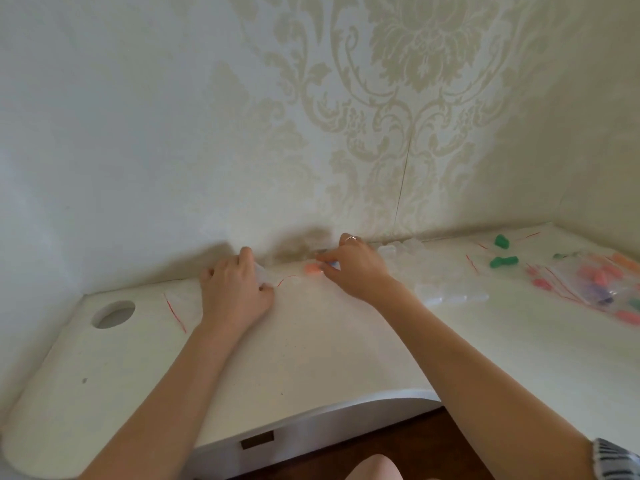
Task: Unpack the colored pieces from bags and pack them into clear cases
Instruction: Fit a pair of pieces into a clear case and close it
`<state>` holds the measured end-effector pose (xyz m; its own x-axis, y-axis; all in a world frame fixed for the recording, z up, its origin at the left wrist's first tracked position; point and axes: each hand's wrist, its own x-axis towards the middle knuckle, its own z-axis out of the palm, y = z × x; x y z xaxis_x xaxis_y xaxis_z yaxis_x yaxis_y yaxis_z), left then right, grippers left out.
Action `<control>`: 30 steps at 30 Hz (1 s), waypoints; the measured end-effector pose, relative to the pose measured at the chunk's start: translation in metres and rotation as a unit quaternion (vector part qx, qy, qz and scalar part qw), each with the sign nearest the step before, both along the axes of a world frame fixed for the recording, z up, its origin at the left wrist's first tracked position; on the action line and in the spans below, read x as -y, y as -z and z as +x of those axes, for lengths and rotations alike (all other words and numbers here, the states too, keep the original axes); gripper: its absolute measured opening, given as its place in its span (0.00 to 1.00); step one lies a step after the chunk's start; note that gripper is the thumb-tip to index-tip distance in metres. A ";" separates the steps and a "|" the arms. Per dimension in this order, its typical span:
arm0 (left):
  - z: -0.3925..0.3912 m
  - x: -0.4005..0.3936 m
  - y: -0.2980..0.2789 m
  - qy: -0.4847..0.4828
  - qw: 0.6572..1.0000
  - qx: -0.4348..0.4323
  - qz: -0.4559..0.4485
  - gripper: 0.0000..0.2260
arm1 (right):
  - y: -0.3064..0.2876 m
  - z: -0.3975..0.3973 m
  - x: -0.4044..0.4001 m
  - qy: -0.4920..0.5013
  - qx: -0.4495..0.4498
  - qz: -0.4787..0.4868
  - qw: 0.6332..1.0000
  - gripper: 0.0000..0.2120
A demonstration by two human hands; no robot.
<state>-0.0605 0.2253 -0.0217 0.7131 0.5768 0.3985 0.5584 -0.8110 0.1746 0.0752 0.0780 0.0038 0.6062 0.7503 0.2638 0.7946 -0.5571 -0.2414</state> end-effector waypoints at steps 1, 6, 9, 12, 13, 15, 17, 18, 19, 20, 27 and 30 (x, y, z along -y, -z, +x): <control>0.001 0.002 -0.002 -0.002 1.000 -0.010 0.004 0.15 | 0.000 0.001 0.002 -0.002 -0.015 0.013 1.000 0.13; -0.004 0.008 -0.007 0.050 0.991 0.124 0.018 0.23 | 0.004 -0.004 0.013 0.013 -0.110 0.181 0.977 0.15; 0.001 0.014 -0.011 0.075 0.969 0.221 0.080 0.14 | -0.001 -0.012 0.024 -0.017 -0.159 0.224 0.961 0.14; 0.009 0.027 -0.011 0.166 0.945 0.282 0.019 0.06 | -0.007 -0.023 0.032 -0.037 -0.211 0.248 0.945 0.14; 0.012 0.035 -0.013 0.203 0.935 0.282 -0.074 0.07 | -0.009 -0.025 0.034 -0.044 -0.232 0.258 0.937 0.13; 0.019 0.052 -0.018 0.252 0.886 0.296 -0.252 0.08 | -0.012 -0.027 0.039 -0.058 -0.252 0.258 0.931 0.12; 0.029 0.070 -0.026 0.278 0.796 0.331 -0.423 0.08 | -0.012 -0.024 0.047 -0.052 -0.245 0.268 0.930 0.11; 0.035 0.078 -0.029 0.288 0.746 0.343 -0.492 0.08 | -0.012 -0.021 0.053 -0.033 -0.242 0.294 0.924 0.12; 0.041 0.087 -0.033 0.293 0.712 0.345 -0.537 0.08 | -0.013 -0.017 0.060 -0.011 -0.239 0.328 0.914 0.11; 0.047 0.095 -0.036 0.297 0.690 0.339 -0.566 0.07 | -0.015 -0.013 0.068 0.005 -0.233 0.361 0.903 0.10; 0.088 0.130 -0.045 0.291 0.492 0.284 -0.770 0.04 | -0.017 0.009 0.106 0.052 -0.175 0.415 0.891 0.04; 0.096 0.131 -0.035 0.288 0.486 0.272 -0.779 0.04 | -0.008 0.015 0.111 0.048 -0.161 0.416 0.894 0.03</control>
